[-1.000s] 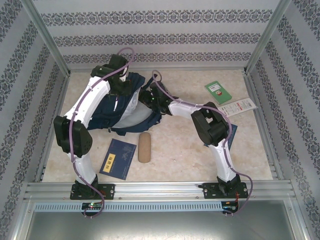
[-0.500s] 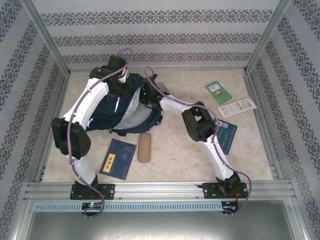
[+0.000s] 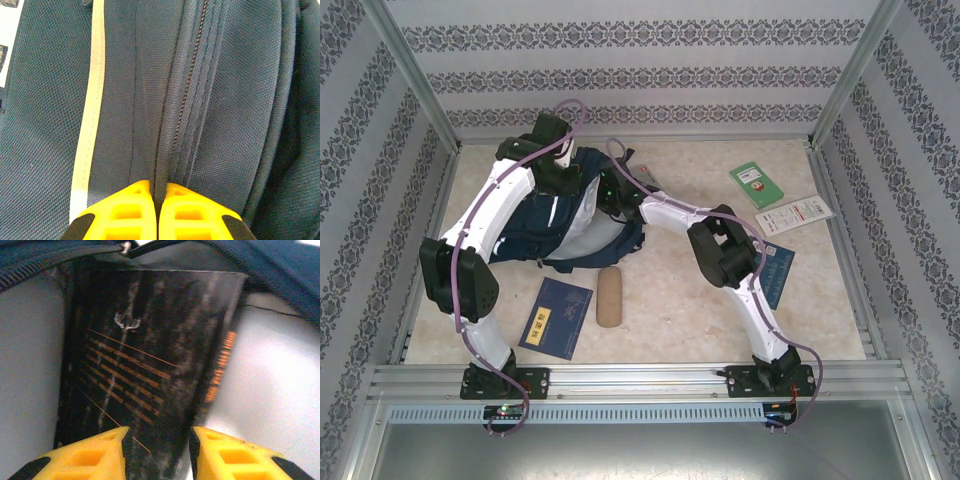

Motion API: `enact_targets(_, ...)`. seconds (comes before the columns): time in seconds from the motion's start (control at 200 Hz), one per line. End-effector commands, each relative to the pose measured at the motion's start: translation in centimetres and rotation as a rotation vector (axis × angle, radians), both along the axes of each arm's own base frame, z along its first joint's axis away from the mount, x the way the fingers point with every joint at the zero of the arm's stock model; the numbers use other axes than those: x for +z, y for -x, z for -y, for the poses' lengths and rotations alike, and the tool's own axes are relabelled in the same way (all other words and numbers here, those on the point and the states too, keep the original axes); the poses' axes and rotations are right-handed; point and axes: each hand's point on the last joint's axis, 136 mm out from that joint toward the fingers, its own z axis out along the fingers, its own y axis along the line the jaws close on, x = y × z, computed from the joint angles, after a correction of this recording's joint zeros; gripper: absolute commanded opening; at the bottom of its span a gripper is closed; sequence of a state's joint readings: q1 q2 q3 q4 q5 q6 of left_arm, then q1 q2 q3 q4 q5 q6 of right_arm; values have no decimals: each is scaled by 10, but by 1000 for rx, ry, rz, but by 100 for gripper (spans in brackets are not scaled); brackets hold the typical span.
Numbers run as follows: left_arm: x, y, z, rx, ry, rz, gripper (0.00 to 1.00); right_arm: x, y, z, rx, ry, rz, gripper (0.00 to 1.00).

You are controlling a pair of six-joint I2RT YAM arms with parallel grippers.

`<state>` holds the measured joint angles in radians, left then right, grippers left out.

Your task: Pack the student bag

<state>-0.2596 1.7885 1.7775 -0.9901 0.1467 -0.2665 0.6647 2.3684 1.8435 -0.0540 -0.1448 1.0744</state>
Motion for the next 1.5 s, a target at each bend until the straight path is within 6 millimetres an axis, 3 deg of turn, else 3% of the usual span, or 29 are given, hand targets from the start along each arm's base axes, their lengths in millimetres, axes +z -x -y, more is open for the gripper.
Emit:
enact_targets(0.0,35,-1,4,-22,38,107,0,-4,1,27,-73,72,-27,37)
enact_targets(0.25,34,1,12,-61,66,96,0,-27,-4,-16,75,-70,-99,41)
enact_targets(0.485,26,3,16,-96,72,63,0,19,-9,-58,216,-218,57,38)
enact_targets(0.674,21,1,15,-97,56,59,0,33,-9,-64,265,-249,93,37)
enact_targets(0.774,20,-1,13,-89,41,63,0,24,-10,-56,243,-221,45,39)
enact_targets(0.909,15,-5,1,-38,-13,61,0,7,-8,-30,188,-161,-29,57)
enact_targets(1.004,13,-7,-3,-19,-27,63,0,7,-5,-12,169,-115,-26,58)
enact_targets(1.194,8,-16,-17,63,-84,76,0,24,10,20,142,-72,-17,62)
enact_targets(1.284,3,-23,-25,117,-107,71,0,37,19,32,131,-59,0,75)
enact_targets(1.344,1,-30,-27,143,-99,75,0,47,27,41,130,-53,14,97)
enact_targets(1.494,-4,-46,-24,162,-81,78,3,58,47,59,141,-25,25,98)
